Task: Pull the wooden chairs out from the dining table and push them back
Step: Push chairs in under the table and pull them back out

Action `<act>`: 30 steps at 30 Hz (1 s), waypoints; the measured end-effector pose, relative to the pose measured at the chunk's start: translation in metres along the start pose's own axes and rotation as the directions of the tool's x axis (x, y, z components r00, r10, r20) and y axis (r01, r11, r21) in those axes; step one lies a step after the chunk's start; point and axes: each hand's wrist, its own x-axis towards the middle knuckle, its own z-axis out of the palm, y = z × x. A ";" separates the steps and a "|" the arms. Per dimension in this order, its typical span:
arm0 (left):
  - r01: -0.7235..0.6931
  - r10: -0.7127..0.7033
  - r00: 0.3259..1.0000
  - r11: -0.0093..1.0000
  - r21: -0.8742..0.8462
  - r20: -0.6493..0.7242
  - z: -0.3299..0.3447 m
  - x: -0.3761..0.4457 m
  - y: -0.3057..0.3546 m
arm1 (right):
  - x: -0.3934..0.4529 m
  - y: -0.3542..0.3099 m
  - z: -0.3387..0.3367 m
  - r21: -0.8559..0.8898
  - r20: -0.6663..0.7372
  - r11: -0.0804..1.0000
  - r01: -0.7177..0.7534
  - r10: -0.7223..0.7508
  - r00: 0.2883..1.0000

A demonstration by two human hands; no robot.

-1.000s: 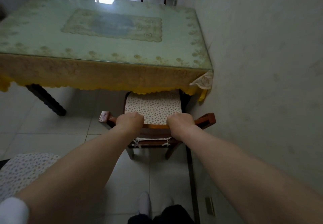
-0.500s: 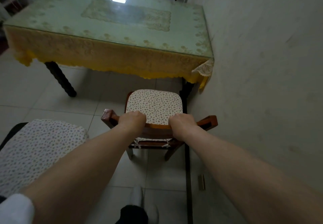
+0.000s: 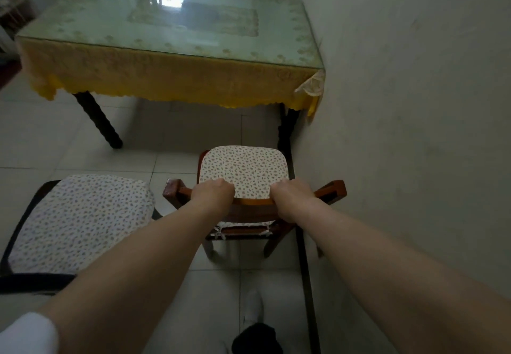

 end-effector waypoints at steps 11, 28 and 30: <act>-0.023 0.023 1.000 1.000 0.019 -0.011 0.050 -0.086 0.005 | -0.078 -0.053 0.040 -0.011 0.029 1.000 0.002 -0.002 1.000; 0.042 -0.041 0.999 0.998 0.043 -0.022 0.109 -0.191 0.053 | -0.180 -0.084 0.097 -0.043 -0.008 0.999 0.028 -0.028 1.000; 0.047 -0.045 0.999 0.998 0.052 -0.027 0.113 -0.197 0.055 | -0.188 -0.087 0.100 -0.052 -0.010 0.998 0.033 -0.033 0.999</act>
